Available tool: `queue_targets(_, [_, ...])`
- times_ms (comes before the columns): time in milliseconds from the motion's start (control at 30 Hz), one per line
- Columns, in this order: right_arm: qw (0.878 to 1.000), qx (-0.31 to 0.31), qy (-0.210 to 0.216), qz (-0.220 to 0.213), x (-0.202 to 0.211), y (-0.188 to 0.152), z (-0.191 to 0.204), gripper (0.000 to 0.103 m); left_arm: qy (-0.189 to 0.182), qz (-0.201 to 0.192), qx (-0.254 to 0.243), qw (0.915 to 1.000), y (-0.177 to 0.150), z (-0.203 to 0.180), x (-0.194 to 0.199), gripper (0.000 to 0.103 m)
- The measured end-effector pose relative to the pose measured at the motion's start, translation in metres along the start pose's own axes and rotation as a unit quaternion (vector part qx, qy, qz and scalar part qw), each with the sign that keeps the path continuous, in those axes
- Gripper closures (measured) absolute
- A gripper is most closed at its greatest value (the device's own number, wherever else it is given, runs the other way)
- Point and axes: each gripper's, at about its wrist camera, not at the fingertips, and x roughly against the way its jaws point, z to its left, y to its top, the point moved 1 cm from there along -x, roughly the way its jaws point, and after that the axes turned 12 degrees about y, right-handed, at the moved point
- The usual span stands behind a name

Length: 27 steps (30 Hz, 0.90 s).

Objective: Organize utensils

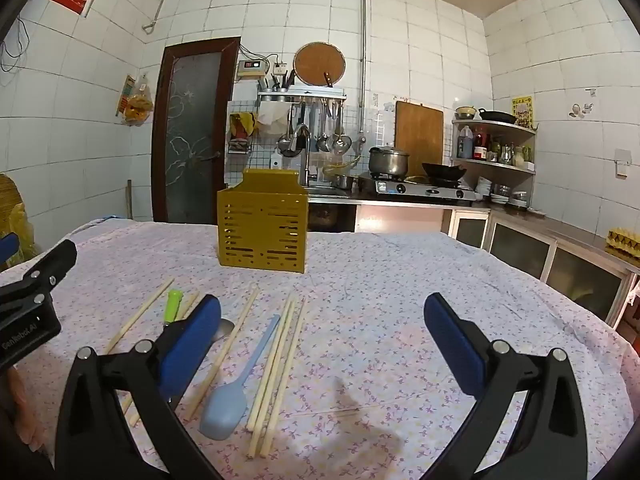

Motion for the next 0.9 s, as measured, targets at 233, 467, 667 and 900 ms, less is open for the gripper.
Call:
queue_targets(233, [1.000,0.000,0.003,0.000,0.000,0.002,-0.003,0.004,0.000,-0.002,0.000,1.0000,0.000,0.002,-0.002,0.005])
queue_targets(467, [1.000,-0.002,0.001,-0.001,0.005,0.003,-0.003,0.004,0.000,-0.007,-0.004,1.0000,0.003,-0.002,0.004,0.005])
queue_targets(667, [1.000,-0.003,0.001,-0.001,0.004,0.005,-0.007,0.004,0.001,-0.006,-0.003,1.0000,0.003,-0.002,0.004,0.005])
queue_targets(900, [1.000,-0.007,-0.005,0.000,0.007,0.005,-0.015,0.004,0.001,-0.006,-0.004,1.0000,0.003,-0.004,0.004,0.005])
